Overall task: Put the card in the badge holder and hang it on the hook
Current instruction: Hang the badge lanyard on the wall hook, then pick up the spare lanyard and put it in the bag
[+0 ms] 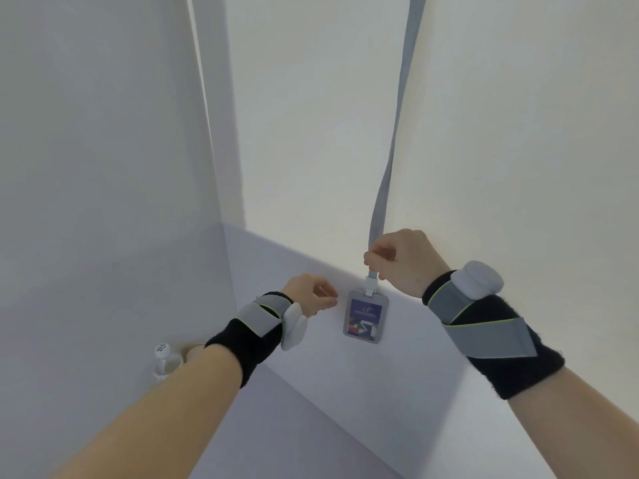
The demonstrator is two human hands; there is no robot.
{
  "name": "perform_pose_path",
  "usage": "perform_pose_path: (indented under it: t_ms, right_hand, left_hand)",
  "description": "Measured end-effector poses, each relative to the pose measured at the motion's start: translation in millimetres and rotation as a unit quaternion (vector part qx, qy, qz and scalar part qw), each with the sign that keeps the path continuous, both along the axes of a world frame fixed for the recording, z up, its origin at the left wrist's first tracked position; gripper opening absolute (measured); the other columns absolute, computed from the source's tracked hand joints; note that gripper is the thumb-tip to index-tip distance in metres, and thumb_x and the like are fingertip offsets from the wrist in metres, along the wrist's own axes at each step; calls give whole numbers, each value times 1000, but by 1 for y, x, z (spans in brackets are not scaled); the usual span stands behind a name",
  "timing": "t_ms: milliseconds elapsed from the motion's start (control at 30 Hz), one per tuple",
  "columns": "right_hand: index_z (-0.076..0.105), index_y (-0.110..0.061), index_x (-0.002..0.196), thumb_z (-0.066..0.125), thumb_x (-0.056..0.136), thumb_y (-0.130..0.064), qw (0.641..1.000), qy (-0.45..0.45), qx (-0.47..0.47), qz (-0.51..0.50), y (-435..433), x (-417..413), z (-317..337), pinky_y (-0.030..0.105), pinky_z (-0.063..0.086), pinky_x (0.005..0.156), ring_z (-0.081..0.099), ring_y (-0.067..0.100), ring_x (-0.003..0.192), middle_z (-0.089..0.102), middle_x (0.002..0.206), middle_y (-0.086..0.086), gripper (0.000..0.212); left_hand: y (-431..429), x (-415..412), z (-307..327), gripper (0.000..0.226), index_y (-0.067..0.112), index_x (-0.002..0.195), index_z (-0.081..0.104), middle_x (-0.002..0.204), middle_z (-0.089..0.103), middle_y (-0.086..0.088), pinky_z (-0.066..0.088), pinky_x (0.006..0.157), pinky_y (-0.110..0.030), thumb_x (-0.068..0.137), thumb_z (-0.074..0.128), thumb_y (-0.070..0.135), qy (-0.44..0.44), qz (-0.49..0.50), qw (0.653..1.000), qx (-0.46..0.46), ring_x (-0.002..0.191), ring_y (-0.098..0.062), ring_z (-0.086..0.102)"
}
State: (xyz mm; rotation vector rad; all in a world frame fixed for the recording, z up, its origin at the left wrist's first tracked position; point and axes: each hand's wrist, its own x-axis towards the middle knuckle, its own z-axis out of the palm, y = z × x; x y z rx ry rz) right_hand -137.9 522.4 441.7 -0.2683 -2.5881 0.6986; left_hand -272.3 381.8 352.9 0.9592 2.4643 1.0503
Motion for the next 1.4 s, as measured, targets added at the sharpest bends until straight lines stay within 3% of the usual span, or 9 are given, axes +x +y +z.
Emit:
perform_pose_path:
  t_ms: [200,333,433,533,667,1033,1200,1400]
  right_hand:
    - [67,-13,68,55,81,-23,999,-5,-8,31,-26,-6,3,39,55,74,66,22,70,71,71,3,20]
    - [67,-18,70,57,81,-27,996,-10,10,92,-68,-18,3,38,55,74,64,17,69,67,68,-4,17]
    - [67,-24,84,64,77,-35,988,-16,5,151,-104,-30,-3,35,53,78,63,12,75,66,76,-9,13]
    - [62,-28,105,72,70,-45,974,-26,5,225,-145,-41,-12,31,51,83,61,11,90,66,94,-8,40]
    - [53,-27,121,79,64,-41,942,-75,28,326,-201,-54,-26,33,48,91,55,12,104,62,111,-3,64]
    - [53,-31,118,80,58,-46,878,-170,46,444,-323,-80,-111,36,48,92,55,12,105,59,110,-7,67]
    - [53,-28,120,79,64,-45,849,-224,66,474,-350,-82,-174,27,41,87,54,11,106,59,111,-5,64]
    - [55,-31,115,78,60,-51,827,-271,76,486,-359,-86,-265,35,47,92,58,15,102,62,108,-4,63]
  left_hand:
    - [-36,7,15,7,22,90,66,90,67,2,55,85,-38,84,63,24,38,20,999,15,86,-17,64]
    - [-87,19,22,15,20,97,67,95,67,4,52,83,-29,84,64,28,66,57,996,5,87,-13,63]
    - [-132,28,23,19,22,99,66,101,67,4,51,88,-28,82,66,31,89,94,991,14,94,-11,63]
    - [-181,38,21,26,26,103,63,106,63,7,47,90,-26,80,68,34,100,128,987,-5,99,-9,58]
    - [-245,50,13,31,29,106,61,108,62,7,46,88,-25,78,69,37,89,195,977,-18,102,-8,56]
    - [-367,110,-58,35,27,110,61,115,64,4,45,90,-26,78,69,38,12,348,935,-64,107,-11,58]
    - [-390,128,-115,35,25,112,61,115,62,4,39,85,-21,79,68,36,-28,387,918,-79,107,-11,56]
    - [-396,130,-187,32,23,106,64,101,63,8,45,88,-26,79,68,37,-55,408,908,-78,104,-12,59]
